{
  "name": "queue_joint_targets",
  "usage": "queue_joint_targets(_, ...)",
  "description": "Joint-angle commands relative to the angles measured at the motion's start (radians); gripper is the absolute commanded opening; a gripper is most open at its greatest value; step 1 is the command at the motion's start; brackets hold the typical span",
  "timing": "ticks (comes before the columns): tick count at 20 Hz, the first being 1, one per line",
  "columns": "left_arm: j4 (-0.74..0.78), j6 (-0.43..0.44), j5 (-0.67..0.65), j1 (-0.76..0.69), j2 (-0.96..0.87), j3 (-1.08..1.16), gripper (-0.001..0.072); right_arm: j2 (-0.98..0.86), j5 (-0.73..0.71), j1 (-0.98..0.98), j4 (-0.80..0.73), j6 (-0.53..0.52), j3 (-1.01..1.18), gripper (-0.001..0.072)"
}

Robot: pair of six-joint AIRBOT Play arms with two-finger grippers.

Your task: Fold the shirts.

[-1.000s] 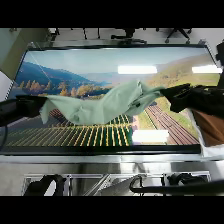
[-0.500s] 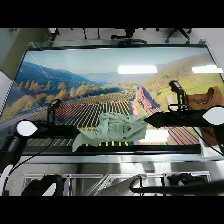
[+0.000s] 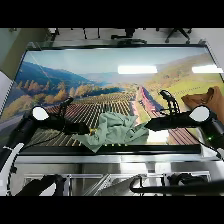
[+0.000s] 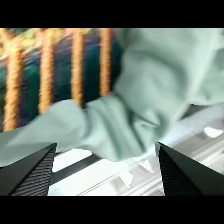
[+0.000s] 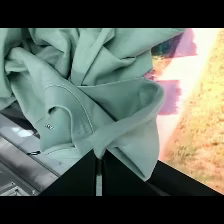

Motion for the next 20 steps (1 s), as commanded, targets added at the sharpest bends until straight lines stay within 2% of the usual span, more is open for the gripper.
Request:
queue_joint_targets(1,-0.021,0.024,0.035,-0.116,0.043,0.101,0.07,-0.005,0.002,0.0,-0.039,0.011,-0.002,0.0024)
queue_joint_targets(2,-0.019,0.024,0.098,-0.166,0.06,0.112,0.0698,-0.004,0.002,0.0,-0.039,0.011,-0.002,0.0024)
queue_joint_targets(3,-0.016,0.024,0.156,-0.215,0.063,0.115,0.0606,-0.004,0.002,0.0,-0.038,0.011,-0.002,0.0024)
queue_joint_targets(4,0.009,0.024,0.198,-0.259,0.052,0.115,0.0449,-0.004,0.002,0.0,-0.038,0.011,-0.002,0.0024)
queue_joint_targets(5,0.042,0.012,0.227,-0.302,0.024,0.115,0.042,-0.004,0.001,0.0,-0.038,0.011,-0.002,0.0024)
queue_joint_targets(7,0.085,-0.044,0.279,-0.351,-0.064,0.115,0.0439,-0.004,0.002,0.0,-0.038,0.011,-0.002,0.0024)
queue_joint_targets(8,0.082,-0.049,0.308,-0.358,-0.111,0.115,0.0558,-0.004,0.002,0.0,-0.038,0.011,-0.002,0.0024)
queue_joint_targets(9,0.082,-0.063,0.338,-0.362,-0.155,0.117,0.0612,-0.004,0.002,0.0,-0.038,0.011,-0.002,0.0024)
queue_joint_targets(12,0.082,-0.064,0.362,-0.362,-0.29,0.184,0.061,-0.005,0.001,0.0,-0.038,0.011,-0.002,0.0024)
queue_joint_targets(16,0.085,-0.098,0.313,-0.369,-0.446,0.3,0.0609,-0.004,-0.003,0.0,-0.038,0.008,-0.002,0.0024)
queue_joint_targets(17,0.087,-0.109,0.273,-0.362,-0.481,0.33,0.057,-0.005,-0.003,0.0,-0.039,0.007,-0.002,0.0024)
queue_joint_targets(19,0.119,-0.154,0.138,-0.334,-0.538,0.401,0.0047,-0.004,-0.002,0.0,-0.039,0.008,-0.002,0.0024)
queue_joint_targets(20,0.135,-0.164,0.065,-0.319,-0.556,0.439,0.0011,-0.003,-0.003,0.0,-0.04,0.007,-0.002,0.0024)
